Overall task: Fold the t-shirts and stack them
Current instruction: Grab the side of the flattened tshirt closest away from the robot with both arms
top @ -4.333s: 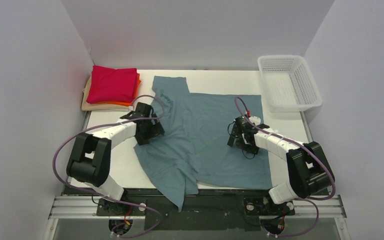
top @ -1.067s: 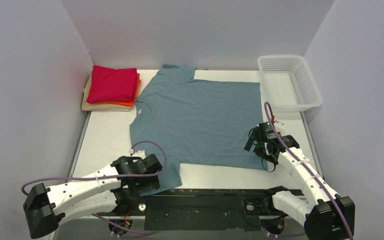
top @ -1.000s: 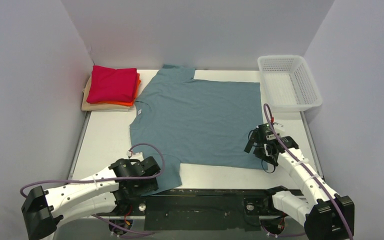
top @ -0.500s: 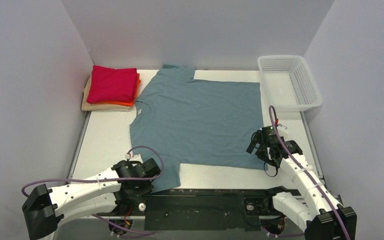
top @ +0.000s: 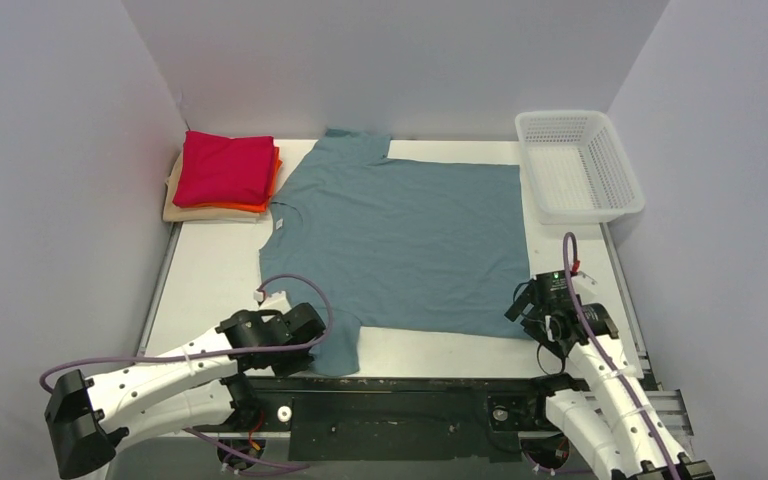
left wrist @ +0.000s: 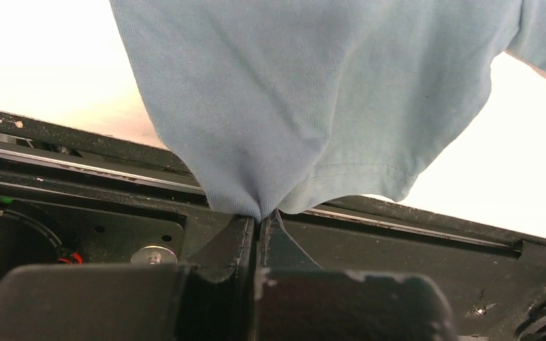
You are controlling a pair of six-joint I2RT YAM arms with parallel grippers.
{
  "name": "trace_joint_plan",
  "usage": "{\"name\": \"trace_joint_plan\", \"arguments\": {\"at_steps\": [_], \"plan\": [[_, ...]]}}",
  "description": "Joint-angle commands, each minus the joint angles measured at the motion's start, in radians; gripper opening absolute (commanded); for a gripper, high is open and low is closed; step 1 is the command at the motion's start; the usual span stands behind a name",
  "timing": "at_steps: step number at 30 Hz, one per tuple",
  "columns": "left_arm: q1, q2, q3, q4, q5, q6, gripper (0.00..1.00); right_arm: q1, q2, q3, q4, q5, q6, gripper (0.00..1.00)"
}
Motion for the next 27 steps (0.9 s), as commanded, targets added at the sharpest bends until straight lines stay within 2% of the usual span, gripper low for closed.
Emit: {"name": "trace_joint_plan", "arguments": {"at_steps": [1, 4, 8, 18, 20, 23, 25, 27], "plan": [[-0.002, -0.048, 0.027, 0.014, -0.025, 0.012, 0.00, -0.037, -0.009, -0.102, 0.062, 0.016, 0.125, 0.81], [-0.001, -0.086, 0.014, 0.020, -0.018, 0.010, 0.00, -0.045, 0.031, -0.164, 0.192, 0.019, 0.145, 0.70], [0.001, -0.127, -0.006, 0.011, 0.007, 0.011, 0.00, -0.048, 0.109, -0.204, 0.303, 0.094, 0.177, 0.63], [0.001, -0.136, -0.049, -0.005, 0.079, 0.008, 0.00, -0.049, 0.206, -0.293, 0.424, 0.074, 0.235, 0.42], [0.000, -0.132, -0.050, -0.012, 0.089, 0.010, 0.00, -0.050, 0.220, -0.290, 0.432, 0.069, 0.230, 0.33], [0.001, -0.132, -0.039, -0.044, 0.109, 0.010, 0.00, -0.049, 0.223, -0.275, 0.414, 0.056, 0.220, 0.11], [-0.002, -0.143, -0.030, -0.089, 0.146, 0.000, 0.00, -0.049, 0.207, -0.247, 0.346, 0.060, 0.208, 0.04], [-0.008, -0.170, -0.036, -0.140, 0.198, -0.027, 0.00, -0.050, 0.171, -0.228, 0.270, 0.076, 0.195, 0.01]]}}
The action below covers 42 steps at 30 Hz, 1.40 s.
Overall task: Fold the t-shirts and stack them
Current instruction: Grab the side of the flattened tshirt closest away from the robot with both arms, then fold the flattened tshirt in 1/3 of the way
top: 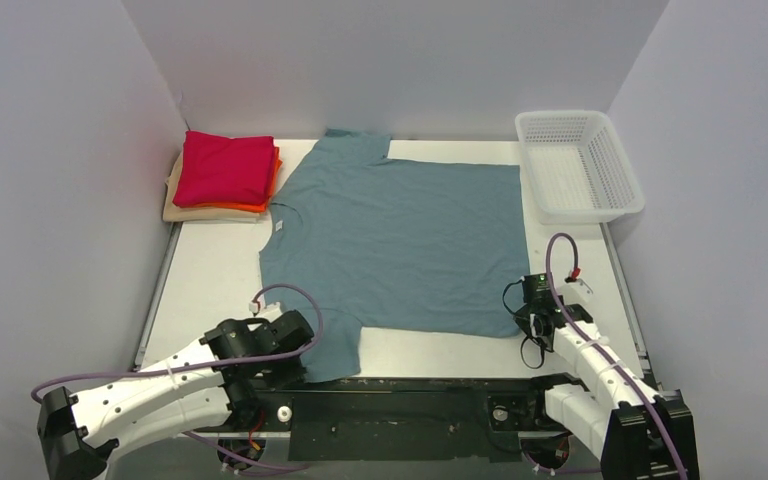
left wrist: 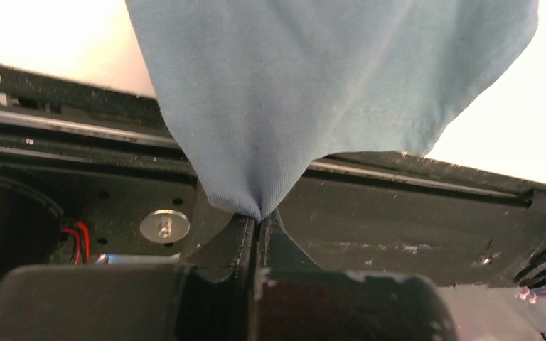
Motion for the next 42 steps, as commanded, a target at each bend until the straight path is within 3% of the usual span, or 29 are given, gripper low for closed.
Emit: {"name": "trace_joint_plan", "arguments": {"at_steps": [1, 7, 11, 18, 22, 26, 30, 42], "plan": [[-0.012, -0.054, 0.002, -0.127, 0.114, -0.057, 0.00, -0.005, -0.045, 0.009, -0.212, -0.006, -0.017, 0.00], [-0.034, -0.190, -0.036, -0.132, 0.240, -0.100, 0.00, -0.022, -0.139, 0.041, -0.374, -0.015, -0.032, 0.00], [-0.036, -0.192, -0.029, -0.134, 0.271, -0.079, 0.00, -0.022, -0.141, 0.057, -0.400, -0.021, -0.053, 0.00], [-0.023, -0.097, 0.006, 0.174, 0.203, 0.028, 0.00, -0.023, -0.085, 0.137, -0.372, -0.113, -0.142, 0.00], [0.089, 0.014, 0.054, 0.277, 0.207, 0.161, 0.00, -0.022, -0.014, 0.207, -0.380, -0.160, -0.182, 0.00], [0.337, 0.082, 0.111, 0.360, 0.282, 0.329, 0.00, -0.022, 0.034, 0.266, -0.382, -0.169, -0.196, 0.00], [0.473, 0.173, 0.187, 0.450, 0.329, 0.444, 0.00, -0.025, 0.076, 0.335, -0.380, -0.159, -0.200, 0.00], [0.669, 0.407, 0.359, 0.623, 0.370, 0.545, 0.00, -0.071, 0.240, 0.532, -0.350, -0.142, -0.214, 0.00]]}}
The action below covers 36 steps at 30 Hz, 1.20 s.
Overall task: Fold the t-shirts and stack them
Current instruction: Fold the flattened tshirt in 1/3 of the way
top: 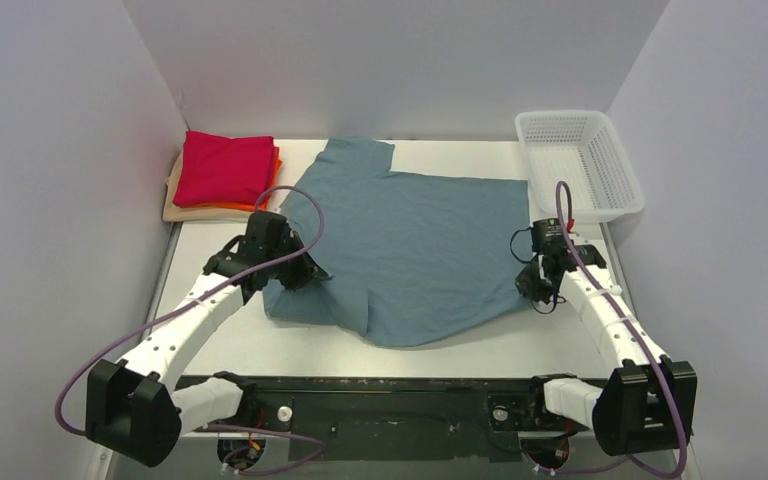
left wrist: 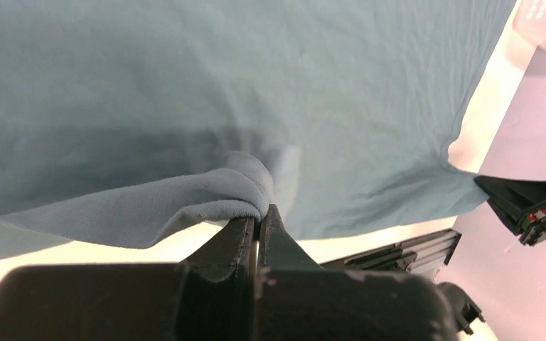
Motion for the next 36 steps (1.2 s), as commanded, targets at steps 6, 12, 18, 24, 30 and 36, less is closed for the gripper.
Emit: {"name": "trace_joint_plan", "arguments": {"at_steps": [6, 12, 18, 24, 30, 36], "plan": [[0.115, 0.081, 0.100, 0.192, 0.029, 0.107, 0.00, -0.047, 0.086, 0.142, -0.002, 0.028, -0.041, 0.00], [0.158, 0.126, 0.141, 0.313, 0.083, 0.173, 0.00, -0.082, 0.132, 0.184, 0.000, 0.025, -0.057, 0.00], [0.172, 0.212, 0.178, 0.400, 0.118, 0.215, 0.00, -0.094, 0.175, 0.212, 0.011, 0.015, -0.063, 0.00], [0.196, 0.339, 0.250, 0.451, 0.102, 0.237, 0.00, -0.127, 0.254, 0.245, 0.040, 0.000, -0.065, 0.01], [0.217, 0.533, 0.383, 0.424, 0.070, 0.266, 0.30, -0.136, 0.352, 0.299, 0.077, 0.031, -0.053, 0.15], [0.235, 0.770, 0.660, 0.291, -0.008, 0.330, 0.83, -0.129, 0.334, 0.289, 0.109, 0.050, -0.034, 0.54]]}}
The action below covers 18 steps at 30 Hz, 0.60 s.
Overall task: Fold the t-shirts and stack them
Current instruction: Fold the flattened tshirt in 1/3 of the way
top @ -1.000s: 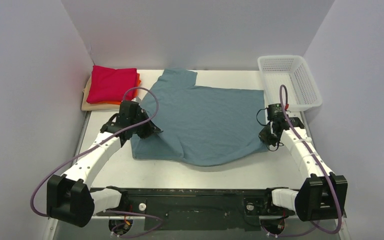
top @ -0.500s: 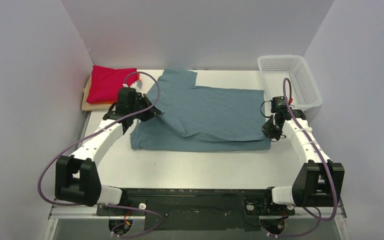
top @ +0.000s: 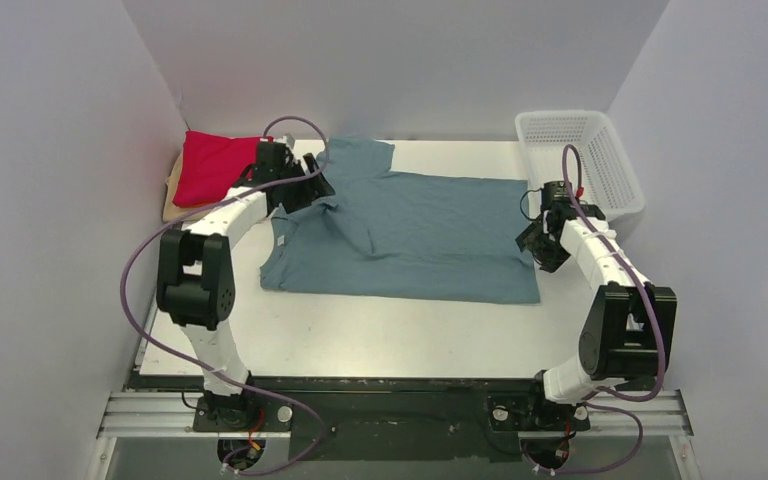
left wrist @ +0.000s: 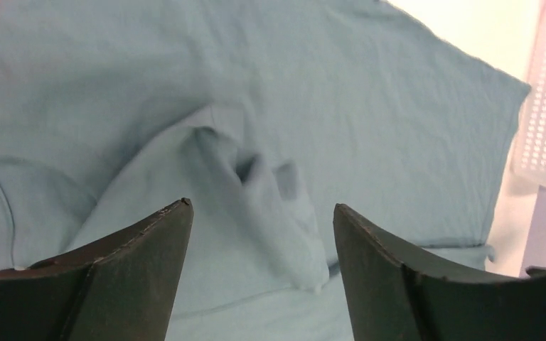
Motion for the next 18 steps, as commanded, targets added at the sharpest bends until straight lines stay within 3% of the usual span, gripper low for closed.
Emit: {"name": "trace_joint_plan", "arguments": {"at_steps": [1, 4, 8, 14, 18], "plan": [[0.022, 0.108, 0.253, -0.123, -0.062, 0.066, 0.83, 0.006, -0.066, 0.008, 0.006, 0.068, 0.014, 0.57], [0.022, 0.047, 0.215, -0.106, -0.065, 0.053, 0.85, 0.024, -0.140, -0.059, -0.012, 0.151, 0.012, 0.67], [0.019, -0.117, -0.029, -0.065, -0.089, 0.004, 0.87, 0.076, -0.245, -0.144, -0.001, 0.186, -0.015, 0.71], [0.002, -0.252, -0.349, 0.045, -0.036, -0.095, 0.89, 0.200, -0.170, -0.157, 0.091, -0.029, -0.122, 0.72], [0.007, -0.227, -0.413, 0.039, -0.077, -0.094, 0.89, 0.217, -0.039, -0.155, 0.168, -0.139, -0.112, 0.72]]}}
